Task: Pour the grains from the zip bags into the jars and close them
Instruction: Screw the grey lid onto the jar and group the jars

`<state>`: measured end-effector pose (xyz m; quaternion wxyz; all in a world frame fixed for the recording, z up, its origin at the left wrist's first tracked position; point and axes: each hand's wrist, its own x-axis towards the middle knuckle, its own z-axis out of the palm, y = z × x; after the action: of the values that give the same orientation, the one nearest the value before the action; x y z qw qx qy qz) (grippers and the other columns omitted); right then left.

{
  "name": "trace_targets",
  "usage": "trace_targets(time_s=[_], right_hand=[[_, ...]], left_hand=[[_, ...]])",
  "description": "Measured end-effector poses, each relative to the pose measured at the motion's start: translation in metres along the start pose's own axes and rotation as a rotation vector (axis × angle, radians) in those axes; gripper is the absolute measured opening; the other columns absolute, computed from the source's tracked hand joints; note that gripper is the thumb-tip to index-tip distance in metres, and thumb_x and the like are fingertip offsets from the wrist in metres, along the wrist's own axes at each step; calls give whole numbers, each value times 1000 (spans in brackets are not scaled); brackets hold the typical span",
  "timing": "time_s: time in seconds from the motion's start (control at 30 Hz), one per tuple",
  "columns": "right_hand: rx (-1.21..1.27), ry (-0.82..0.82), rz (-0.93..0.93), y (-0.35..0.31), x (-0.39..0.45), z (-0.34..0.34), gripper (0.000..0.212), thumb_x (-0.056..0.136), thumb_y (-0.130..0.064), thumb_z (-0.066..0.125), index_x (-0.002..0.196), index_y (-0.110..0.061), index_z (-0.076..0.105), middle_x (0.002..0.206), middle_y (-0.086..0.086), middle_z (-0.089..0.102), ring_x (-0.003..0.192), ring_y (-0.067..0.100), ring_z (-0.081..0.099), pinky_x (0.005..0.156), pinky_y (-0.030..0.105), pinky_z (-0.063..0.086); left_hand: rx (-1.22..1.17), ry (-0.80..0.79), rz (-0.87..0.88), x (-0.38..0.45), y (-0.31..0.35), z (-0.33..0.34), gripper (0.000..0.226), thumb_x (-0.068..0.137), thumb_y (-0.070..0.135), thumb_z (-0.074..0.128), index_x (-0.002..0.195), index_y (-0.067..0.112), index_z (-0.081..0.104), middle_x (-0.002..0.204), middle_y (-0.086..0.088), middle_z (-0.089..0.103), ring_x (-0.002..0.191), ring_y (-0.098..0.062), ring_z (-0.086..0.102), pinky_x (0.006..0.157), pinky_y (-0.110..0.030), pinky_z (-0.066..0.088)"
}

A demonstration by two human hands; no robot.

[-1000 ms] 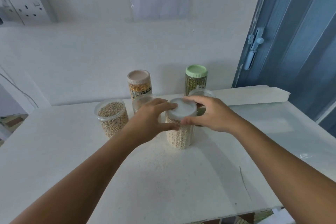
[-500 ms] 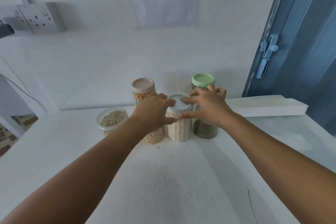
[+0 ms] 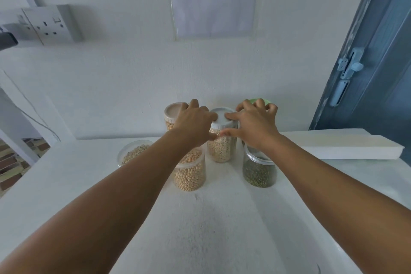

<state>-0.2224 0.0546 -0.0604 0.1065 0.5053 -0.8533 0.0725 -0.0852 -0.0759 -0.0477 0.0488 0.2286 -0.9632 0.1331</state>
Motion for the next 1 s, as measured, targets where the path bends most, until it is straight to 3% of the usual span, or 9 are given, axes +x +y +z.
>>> trace_targets(time_s=[0.47, 0.6, 0.7, 0.8, 0.9, 1.0], right_hand=[[2, -5, 35, 1, 29, 8, 68, 82, -87, 51, 138, -50, 58, 139, -3, 46, 130, 28, 36, 99, 48, 29], [-13, -9, 45, -2, 26, 9, 68, 83, -85, 51, 141, -48, 56, 145, 1, 42, 132, 31, 34, 102, 50, 29], [9, 56, 48, -12, 13, 10, 78, 87, -82, 51, 153, -41, 42, 151, 5, 34, 134, 33, 32, 105, 50, 27], [138, 142, -18, -36, -8, 9, 73, 92, -75, 51, 153, -35, 42, 146, 6, 38, 129, 33, 37, 103, 49, 29], [267, 43, -153, -67, -29, 10, 71, 93, -77, 46, 151, -36, 46, 142, 3, 41, 128, 29, 37, 104, 46, 31], [322, -131, -223, -93, -44, 18, 69, 90, -81, 47, 150, -47, 43, 148, 1, 35, 139, 27, 28, 112, 46, 29]], left_hand=[[15, -6, -31, 28, -10, 7, 61, 89, 71, 61, 140, 38, 56, 136, 7, 63, 128, -26, 43, 103, -44, 32], [-13, -6, -30, 21, -13, 9, 69, 91, 71, 59, 150, 39, 46, 152, 0, 51, 137, -31, 38, 109, -48, 31], [-149, 48, -81, -5, -20, 12, 86, 94, 66, 59, 164, 38, 18, 164, -7, 32, 145, -36, 29, 117, -53, 26], [-335, 175, -168, -49, -38, 16, 78, 96, 51, 63, 161, 28, 28, 156, -8, 42, 141, -36, 34, 113, -53, 32], [-369, 170, -294, -97, -67, 26, 68, 96, 51, 62, 155, 23, 41, 153, -12, 45, 139, -39, 35, 112, -54, 36], [-391, -13, -414, -134, -95, 34, 73, 94, 63, 58, 157, 33, 38, 162, -12, 33, 148, -41, 26, 117, -58, 32]])
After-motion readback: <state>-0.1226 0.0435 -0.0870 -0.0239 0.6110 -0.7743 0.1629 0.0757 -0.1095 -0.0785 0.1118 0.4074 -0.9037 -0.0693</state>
